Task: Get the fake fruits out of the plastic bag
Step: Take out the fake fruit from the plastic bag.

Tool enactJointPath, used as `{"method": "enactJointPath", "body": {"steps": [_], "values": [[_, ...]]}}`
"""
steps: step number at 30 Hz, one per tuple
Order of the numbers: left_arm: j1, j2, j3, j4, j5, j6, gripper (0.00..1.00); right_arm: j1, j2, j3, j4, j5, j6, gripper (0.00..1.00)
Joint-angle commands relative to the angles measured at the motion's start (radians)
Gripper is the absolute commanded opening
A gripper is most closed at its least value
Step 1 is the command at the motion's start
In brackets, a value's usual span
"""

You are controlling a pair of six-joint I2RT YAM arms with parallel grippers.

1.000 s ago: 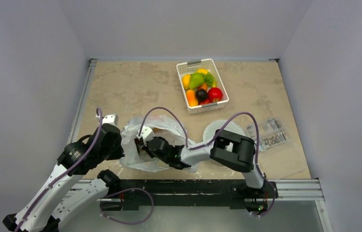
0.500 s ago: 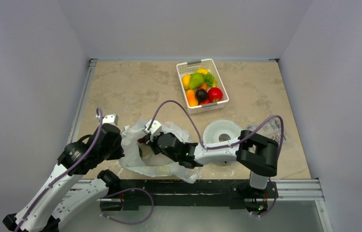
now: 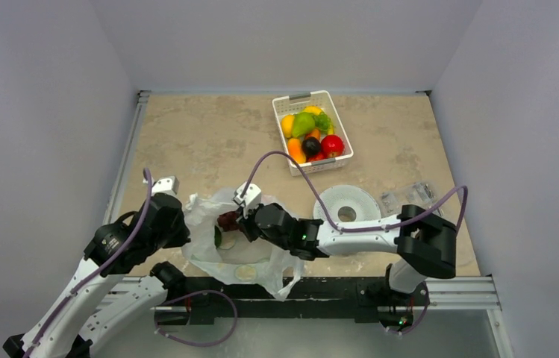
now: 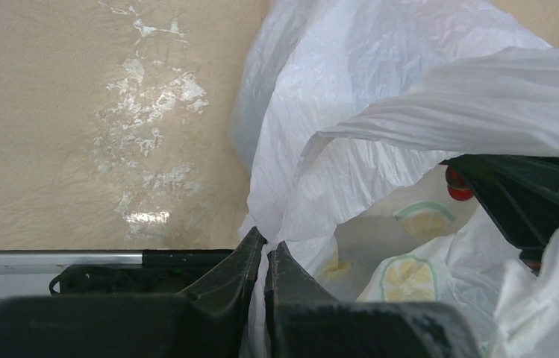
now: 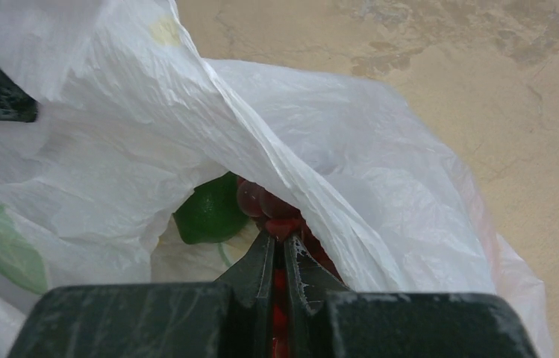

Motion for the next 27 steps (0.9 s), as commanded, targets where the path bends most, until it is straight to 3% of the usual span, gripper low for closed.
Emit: {"method": "enactJointPath", "body": {"steps": [1, 13, 27], "values": [[-0.006, -0.003, 0.004, 0.005, -0.020, -0.013, 0.00, 0.000, -0.107, 0.007, 0.011, -0.067, 0.039, 0.00], [-0.006, 0.000, 0.028, -0.076, -0.154, -0.110, 0.00, -0.002, -0.212, 0.089, -0.045, -0.248, 0.061, 0.00], [-0.006, 0.034, 0.032, -0.082, -0.148, -0.110, 0.00, -0.013, -0.323, 0.212, -0.113, -0.248, 0.156, 0.00]]}}
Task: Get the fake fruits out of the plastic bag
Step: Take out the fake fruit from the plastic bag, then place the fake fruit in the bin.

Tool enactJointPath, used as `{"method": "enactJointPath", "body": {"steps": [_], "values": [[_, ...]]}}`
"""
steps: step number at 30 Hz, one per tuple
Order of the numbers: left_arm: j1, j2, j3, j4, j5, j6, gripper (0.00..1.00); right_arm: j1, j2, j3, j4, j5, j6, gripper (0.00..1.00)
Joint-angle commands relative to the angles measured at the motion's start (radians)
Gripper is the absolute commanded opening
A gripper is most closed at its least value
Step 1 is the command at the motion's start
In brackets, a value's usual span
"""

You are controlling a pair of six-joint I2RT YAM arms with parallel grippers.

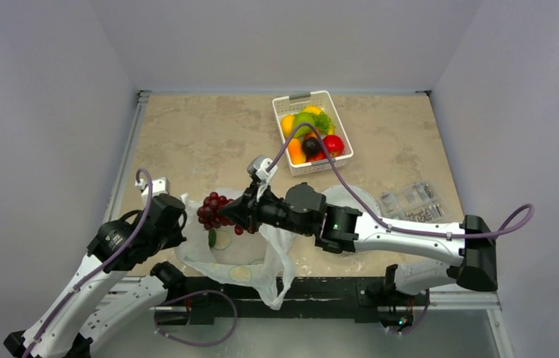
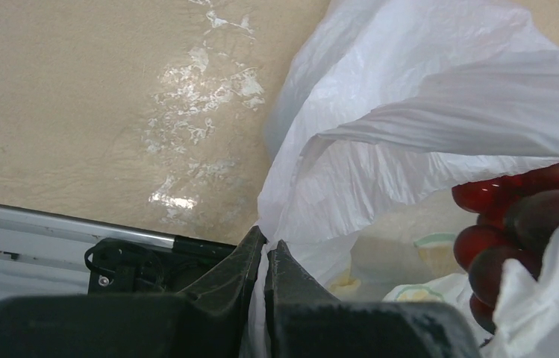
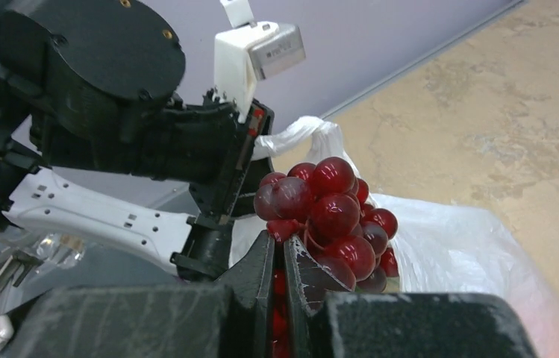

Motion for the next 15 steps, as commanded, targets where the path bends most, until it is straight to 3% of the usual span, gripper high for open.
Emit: {"method": "enactJointPath", "body": {"steps": [1, 6, 15], "values": [[-0.005, 0.014, 0.031, 0.000, -0.015, -0.003, 0.00, -0.025, -0.023, 0.096, -0.014, 0.007, 0.032, 0.00], [-0.005, 0.001, 0.029, 0.002, -0.016, -0.003, 0.00, -0.157, 0.023, 0.257, -0.139, -0.125, 0.102, 0.00], [-0.006, -0.015, 0.027, 0.010, -0.007, 0.006, 0.00, -0.359, 0.017, 0.336, -0.104, -0.302, 0.207, 0.00]]}}
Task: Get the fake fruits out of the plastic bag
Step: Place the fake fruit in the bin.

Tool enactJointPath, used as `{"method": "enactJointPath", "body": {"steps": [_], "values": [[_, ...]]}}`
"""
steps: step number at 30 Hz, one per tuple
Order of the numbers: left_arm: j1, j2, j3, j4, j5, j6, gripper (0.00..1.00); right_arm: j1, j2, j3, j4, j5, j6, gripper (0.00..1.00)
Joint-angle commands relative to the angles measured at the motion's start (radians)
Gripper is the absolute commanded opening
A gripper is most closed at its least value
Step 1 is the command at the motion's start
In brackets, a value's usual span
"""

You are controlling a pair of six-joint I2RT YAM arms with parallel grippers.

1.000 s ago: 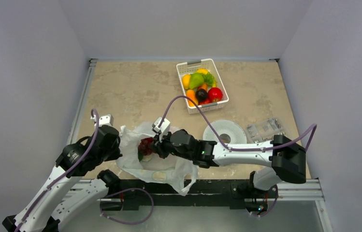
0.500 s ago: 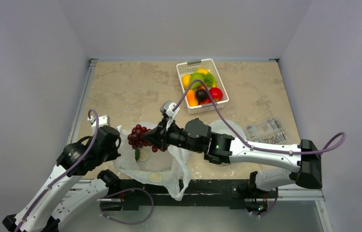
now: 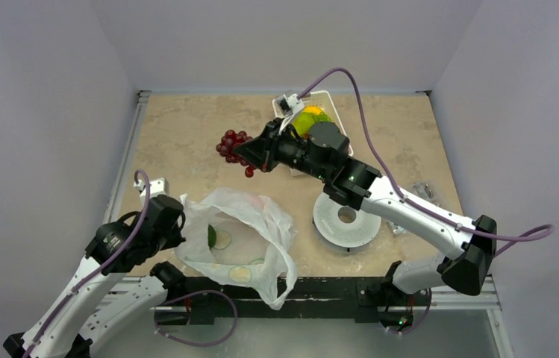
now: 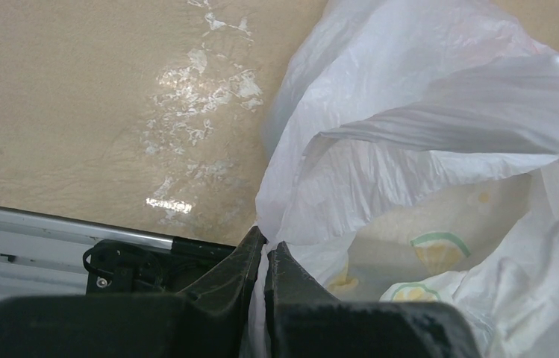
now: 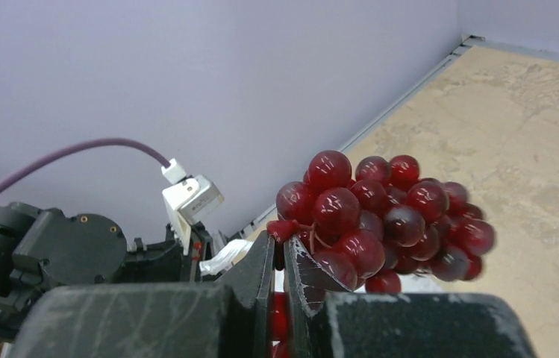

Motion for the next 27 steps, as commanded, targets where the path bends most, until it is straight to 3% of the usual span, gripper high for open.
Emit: {"method": "enactJointPath", "body": {"steps": [1, 11, 17, 27], "values": [[-0.006, -0.006, 0.028, 0.010, -0.007, 0.006, 0.00, -0.067, -0.032, 0.057, 0.073, -0.119, 0.095, 0.00], [-0.009, 0.009, 0.027, 0.010, -0.004, 0.007, 0.00, -0.267, 0.046, 0.128, 0.042, -0.126, 0.120, 0.00], [-0.009, 0.031, 0.029, 0.011, -0.005, 0.006, 0.00, -0.448, 0.109, 0.104, 0.096, -0.193, 0.185, 0.00], [-0.011, 0.028, 0.029, 0.009, -0.007, 0.006, 0.00, -0.602, 0.228, 0.136, 0.025, -0.102, 0.123, 0.00]]}}
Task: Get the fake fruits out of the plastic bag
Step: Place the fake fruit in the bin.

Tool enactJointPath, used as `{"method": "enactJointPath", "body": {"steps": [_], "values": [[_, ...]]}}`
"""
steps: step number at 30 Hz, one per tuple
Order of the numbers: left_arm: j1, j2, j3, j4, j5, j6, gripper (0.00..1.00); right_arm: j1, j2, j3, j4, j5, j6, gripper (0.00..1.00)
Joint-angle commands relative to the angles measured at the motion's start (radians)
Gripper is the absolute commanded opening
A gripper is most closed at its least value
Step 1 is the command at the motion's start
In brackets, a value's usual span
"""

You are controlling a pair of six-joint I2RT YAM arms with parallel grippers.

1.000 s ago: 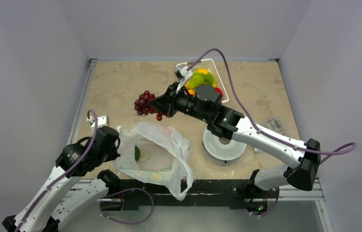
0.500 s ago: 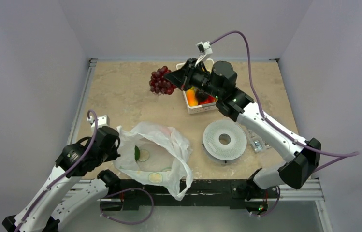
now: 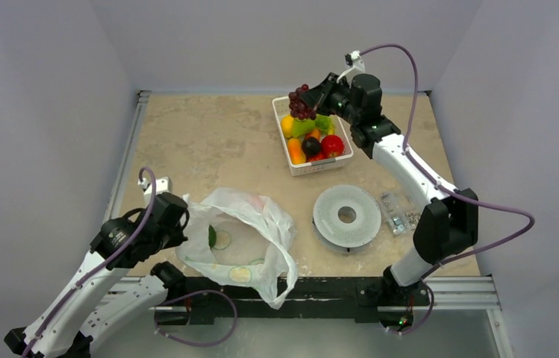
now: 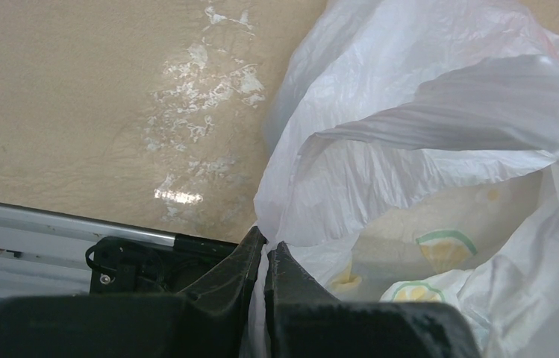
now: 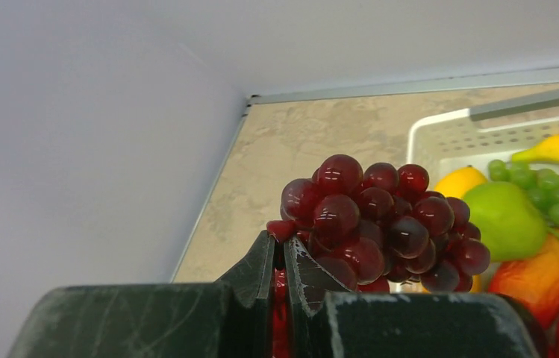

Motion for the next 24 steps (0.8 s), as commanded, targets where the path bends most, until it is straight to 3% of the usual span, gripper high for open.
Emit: {"method": "enactJointPath", "body": {"steps": [1, 16, 24], "values": [[-0.008, -0.013, 0.028, 0.007, -0.010, 0.006, 0.00, -0.029, 0.033, 0.067, 0.010, 0.046, -0.041, 0.00], [-0.007, -0.027, 0.025, 0.017, -0.001, 0.014, 0.00, -0.043, 0.328, 0.309, -0.149, 0.302, -0.192, 0.00], [-0.007, -0.008, 0.025, 0.018, -0.001, 0.015, 0.00, -0.044, 0.484, 0.360, -0.241, 0.443, -0.278, 0.00]]}}
